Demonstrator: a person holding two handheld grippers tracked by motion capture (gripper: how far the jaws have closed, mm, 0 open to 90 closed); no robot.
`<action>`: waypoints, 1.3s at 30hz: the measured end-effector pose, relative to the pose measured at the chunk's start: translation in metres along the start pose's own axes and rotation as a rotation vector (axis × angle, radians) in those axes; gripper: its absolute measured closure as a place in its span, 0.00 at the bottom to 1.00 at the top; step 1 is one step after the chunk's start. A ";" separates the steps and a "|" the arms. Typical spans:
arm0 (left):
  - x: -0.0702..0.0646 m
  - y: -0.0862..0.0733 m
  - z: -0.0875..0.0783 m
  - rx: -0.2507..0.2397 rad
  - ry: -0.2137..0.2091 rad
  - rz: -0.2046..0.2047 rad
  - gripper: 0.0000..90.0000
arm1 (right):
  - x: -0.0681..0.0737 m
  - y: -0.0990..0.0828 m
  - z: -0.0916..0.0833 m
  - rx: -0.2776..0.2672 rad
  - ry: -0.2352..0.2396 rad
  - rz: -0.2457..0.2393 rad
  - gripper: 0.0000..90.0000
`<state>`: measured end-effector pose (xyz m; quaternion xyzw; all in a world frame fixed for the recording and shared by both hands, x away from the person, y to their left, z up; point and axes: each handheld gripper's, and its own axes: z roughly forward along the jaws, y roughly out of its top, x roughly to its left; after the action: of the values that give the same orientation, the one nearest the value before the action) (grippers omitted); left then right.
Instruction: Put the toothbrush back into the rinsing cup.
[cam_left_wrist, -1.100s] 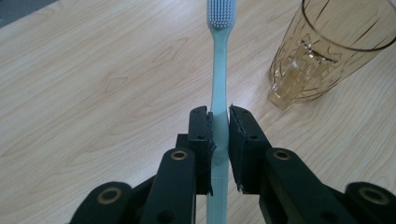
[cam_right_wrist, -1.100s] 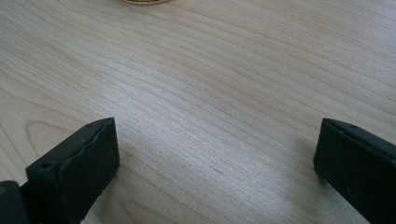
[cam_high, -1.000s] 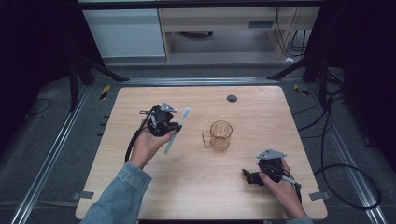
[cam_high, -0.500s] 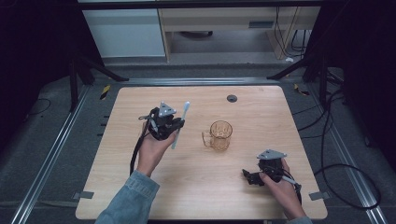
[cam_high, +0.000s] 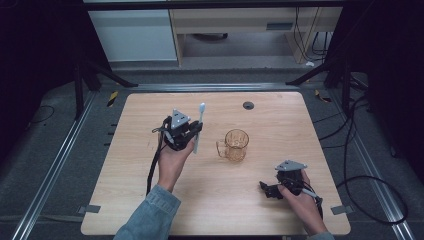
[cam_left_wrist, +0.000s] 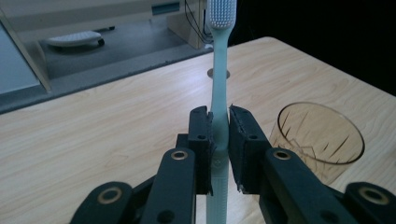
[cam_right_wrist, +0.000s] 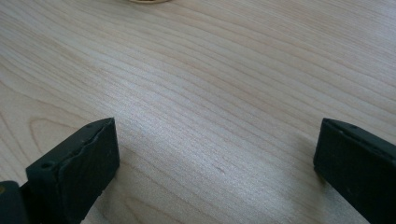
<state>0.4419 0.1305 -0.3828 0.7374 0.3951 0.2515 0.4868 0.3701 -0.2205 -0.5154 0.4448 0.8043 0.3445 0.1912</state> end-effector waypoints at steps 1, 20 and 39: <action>-0.001 0.001 0.000 -0.011 0.002 -0.003 0.88 | 0.000 0.000 0.000 0.000 0.000 0.000 0.01; -0.020 0.019 0.004 -0.131 0.023 0.001 0.88 | 0.000 0.000 0.000 0.000 0.003 -0.006 0.01; -0.036 0.033 -0.001 -0.244 0.039 0.006 0.88 | 0.000 0.000 0.000 0.000 0.007 -0.008 0.01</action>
<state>0.4322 0.0942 -0.3517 0.6687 0.3688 0.3135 0.5644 0.3699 -0.2203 -0.5154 0.4405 0.8066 0.3452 0.1900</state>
